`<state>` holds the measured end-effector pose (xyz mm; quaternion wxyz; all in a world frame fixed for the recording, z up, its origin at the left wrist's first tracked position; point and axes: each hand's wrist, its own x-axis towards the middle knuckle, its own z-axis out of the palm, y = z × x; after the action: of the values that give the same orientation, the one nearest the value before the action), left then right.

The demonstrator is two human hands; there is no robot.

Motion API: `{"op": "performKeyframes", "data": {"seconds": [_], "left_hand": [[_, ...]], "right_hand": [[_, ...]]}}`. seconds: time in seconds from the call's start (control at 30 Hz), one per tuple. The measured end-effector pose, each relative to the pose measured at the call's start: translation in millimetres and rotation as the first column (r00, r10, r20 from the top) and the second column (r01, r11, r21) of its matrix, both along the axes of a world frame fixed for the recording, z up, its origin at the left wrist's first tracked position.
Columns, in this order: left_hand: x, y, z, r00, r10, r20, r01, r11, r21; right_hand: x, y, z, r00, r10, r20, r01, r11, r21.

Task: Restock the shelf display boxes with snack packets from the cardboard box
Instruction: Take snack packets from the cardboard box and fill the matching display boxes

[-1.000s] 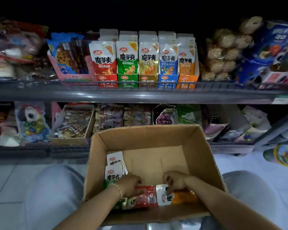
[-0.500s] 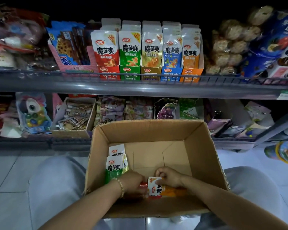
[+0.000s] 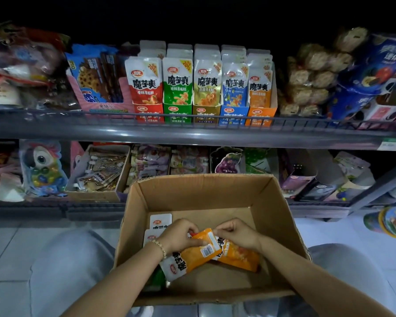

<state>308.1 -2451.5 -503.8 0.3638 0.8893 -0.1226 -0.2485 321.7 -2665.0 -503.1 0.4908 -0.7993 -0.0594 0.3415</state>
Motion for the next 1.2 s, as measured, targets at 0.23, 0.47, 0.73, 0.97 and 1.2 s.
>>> {"op": "performKeyframes", "data": {"seconds": [0.23,0.47,0.73,0.97,1.2], "left_hand": [[31,1,46,0.990,0.054,0.129,-0.043,0.995,-0.088],[42,7,68,0.982,0.127,0.137,-0.105,0.982,-0.160],[41,20,111,0.947,0.320,-0.017,-0.309,0.896,-0.320],[25,21,156,0.786,0.330,-0.523,-0.611,0.283,-0.739],[27,-13,159,0.747,0.632,-0.205,-0.541,0.400,-0.740]], "right_hand": [[14,3,56,0.987,-0.157,-0.021,0.158,0.968,0.193],[25,14,77,0.983,-0.160,0.088,0.135,0.960,0.245],[38,14,93,0.949,-0.310,0.047,0.279,0.903,0.326],[47,26,125,0.771,-0.631,0.091,0.522,0.707,0.476],[37,56,138,0.869,-0.489,0.071,0.391,0.768,0.508]]}}
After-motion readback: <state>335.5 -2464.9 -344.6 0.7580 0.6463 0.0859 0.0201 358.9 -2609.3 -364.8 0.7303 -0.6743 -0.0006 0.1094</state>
